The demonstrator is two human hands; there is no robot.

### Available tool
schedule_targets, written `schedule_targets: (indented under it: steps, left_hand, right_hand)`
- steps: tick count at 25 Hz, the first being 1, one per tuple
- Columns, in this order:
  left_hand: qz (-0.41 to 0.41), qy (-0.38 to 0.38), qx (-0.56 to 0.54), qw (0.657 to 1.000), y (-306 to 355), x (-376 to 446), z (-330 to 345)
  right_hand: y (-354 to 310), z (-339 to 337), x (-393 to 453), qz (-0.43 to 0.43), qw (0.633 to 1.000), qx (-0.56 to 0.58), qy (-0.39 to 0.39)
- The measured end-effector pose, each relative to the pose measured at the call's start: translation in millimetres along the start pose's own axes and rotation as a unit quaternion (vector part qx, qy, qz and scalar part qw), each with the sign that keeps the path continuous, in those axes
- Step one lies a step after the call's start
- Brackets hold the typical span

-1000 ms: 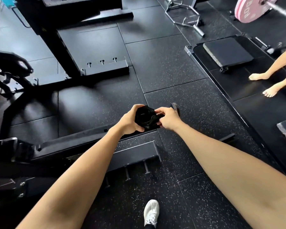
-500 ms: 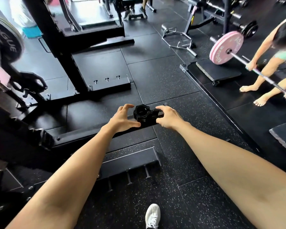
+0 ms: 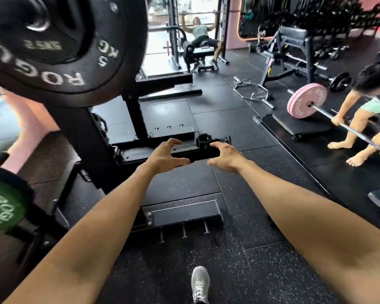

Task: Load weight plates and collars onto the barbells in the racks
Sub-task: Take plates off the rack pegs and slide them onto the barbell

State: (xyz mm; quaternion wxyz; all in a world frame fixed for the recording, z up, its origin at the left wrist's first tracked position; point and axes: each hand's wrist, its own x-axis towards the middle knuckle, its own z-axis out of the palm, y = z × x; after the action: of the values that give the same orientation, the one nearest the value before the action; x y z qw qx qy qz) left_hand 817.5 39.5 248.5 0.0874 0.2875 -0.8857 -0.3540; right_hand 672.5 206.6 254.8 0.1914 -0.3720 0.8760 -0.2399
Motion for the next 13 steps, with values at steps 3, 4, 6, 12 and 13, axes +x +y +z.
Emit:
schedule_targets:
  steps: [3,4,6,12,13]
  left_hand:
    - [-0.006,0.017,0.002,1.000,0.8,-54.9,-30.9]
    - [-0.006,0.028,0.003,1.000,0.5,-71.8,-43.8]
    - [0.001,0.051,0.017,0.999,-0.1,-101.5,-70.9]
    - [0.008,0.113,0.024,0.993,-12.9,-169.6,-150.3]
    - [0.016,0.123,0.027,0.992,-16.5,-181.4,-163.6]
  right_hand:
    - [-35.0,1.7,-43.2,-0.022,1.000,-0.014,-0.006]
    - [-48.5,1.4,-55.6,-0.031,0.999,-0.016,-0.006]
    - [-76.7,0.3,-77.3,-0.055,0.998,-0.020,-0.004]
    - [-166.3,4.1,-120.8,-0.119,0.992,-0.022,0.025]
    - [-182.3,7.2,-127.5,-0.123,0.992,-0.017,0.030]
